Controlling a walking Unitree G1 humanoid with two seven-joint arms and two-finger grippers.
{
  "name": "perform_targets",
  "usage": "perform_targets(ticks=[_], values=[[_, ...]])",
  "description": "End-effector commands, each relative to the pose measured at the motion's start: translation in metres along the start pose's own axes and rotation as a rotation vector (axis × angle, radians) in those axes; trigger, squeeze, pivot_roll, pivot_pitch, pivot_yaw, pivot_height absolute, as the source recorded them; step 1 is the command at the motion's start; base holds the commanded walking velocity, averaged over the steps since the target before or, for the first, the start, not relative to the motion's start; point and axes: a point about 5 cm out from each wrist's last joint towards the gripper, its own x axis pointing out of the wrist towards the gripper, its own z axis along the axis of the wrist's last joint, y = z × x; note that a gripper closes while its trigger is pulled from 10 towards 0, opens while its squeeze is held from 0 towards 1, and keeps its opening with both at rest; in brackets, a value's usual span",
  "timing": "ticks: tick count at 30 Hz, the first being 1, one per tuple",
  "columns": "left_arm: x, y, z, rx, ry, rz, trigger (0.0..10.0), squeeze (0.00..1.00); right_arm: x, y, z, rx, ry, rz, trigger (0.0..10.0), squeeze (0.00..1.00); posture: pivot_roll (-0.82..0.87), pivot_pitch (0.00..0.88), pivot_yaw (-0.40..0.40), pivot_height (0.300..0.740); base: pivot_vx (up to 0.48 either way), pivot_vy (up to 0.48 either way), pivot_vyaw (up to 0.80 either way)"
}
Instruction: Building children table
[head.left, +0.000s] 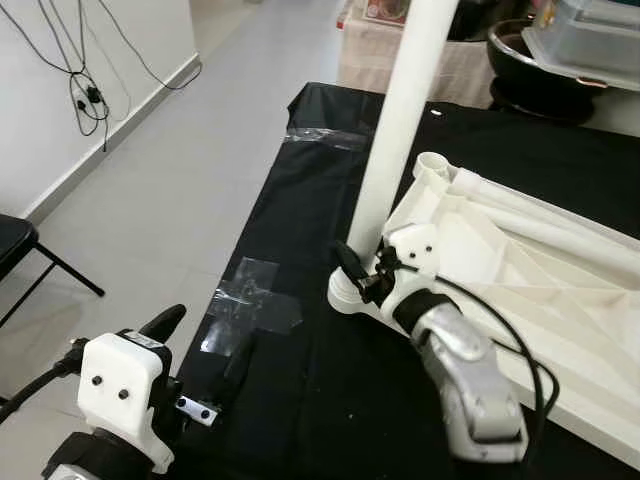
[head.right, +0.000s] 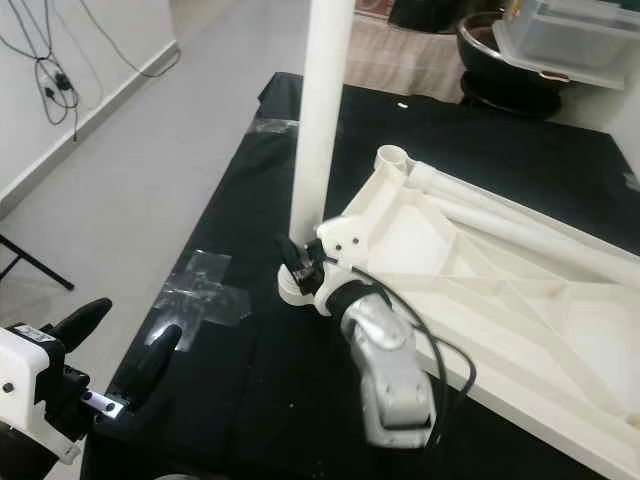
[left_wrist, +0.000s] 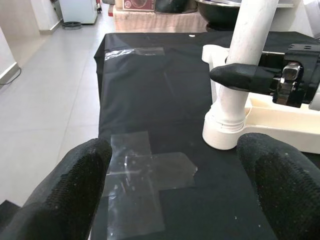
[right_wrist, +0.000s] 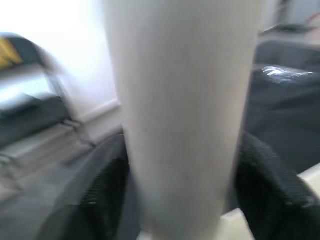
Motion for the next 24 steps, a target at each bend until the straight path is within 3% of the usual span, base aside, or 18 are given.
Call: perform_targets(ticks=[1,3,6,9,10,14,19,24], values=[[-0.001,0.0,-0.002,0.004,0.025,-0.008,10.0,0.0,0.002,0.007,0.011,0.067,-0.05,0.118,10.0,1.0,0.21,0.183,-0.105,0.74,0.0,0.0,0.0],[-0.001,0.0,-0.002,0.003,0.025,-0.009,10.0,0.0,0.003,0.009,0.016,0.084,-0.072,0.189,10.0,1.0,0.21,0.184,-0.101,0.74,0.0,0.0,0.0],[-0.001,-0.001,-0.003,-0.001,0.028,-0.014,10.0,0.0,0.011,0.006,0.028,-0.017,-0.103,0.453,10.0,1.0,0.21,0.186,-0.101,0.74,0.0,0.0,0.0],[-0.001,-0.001,-0.003,-0.001,0.029,-0.015,10.0,0.0,0.013,0.007,0.028,-0.061,-0.085,0.531,10.0,1.0,0.22,0.186,-0.096,0.74,0.0,0.0,0.0],[-0.001,-0.001,-0.003,-0.002,0.029,-0.015,10.0,0.0,0.015,0.004,0.025,-0.11,-0.049,0.616,10.0,0.0,0.22,0.186,-0.094,0.74,0.0,0.0,0.0],[-0.001,-0.001,-0.003,-0.003,0.032,-0.017,10.0,0.0,0.027,-0.011,0.025,-0.215,0.032,0.76,10.0,0.0,0.22,0.187,-0.094,0.74,0.0,0.0,0.0],[-0.003,0.0,-0.003,-0.003,0.037,-0.014,10.0,0.0,0.042,-0.018,0.041,-0.17,0.022,0.87,10.0,0.0,0.23,0.191,-0.093,0.74,0.0,0.0,0.0],[-0.004,0.0,-0.004,-0.002,0.042,-0.012,10.0,0.0,0.05,-0.02,0.042,-0.154,0.034,0.95,10.0,0.0,0.24,0.194,-0.093,0.74,0.0,0.0,0.0]])
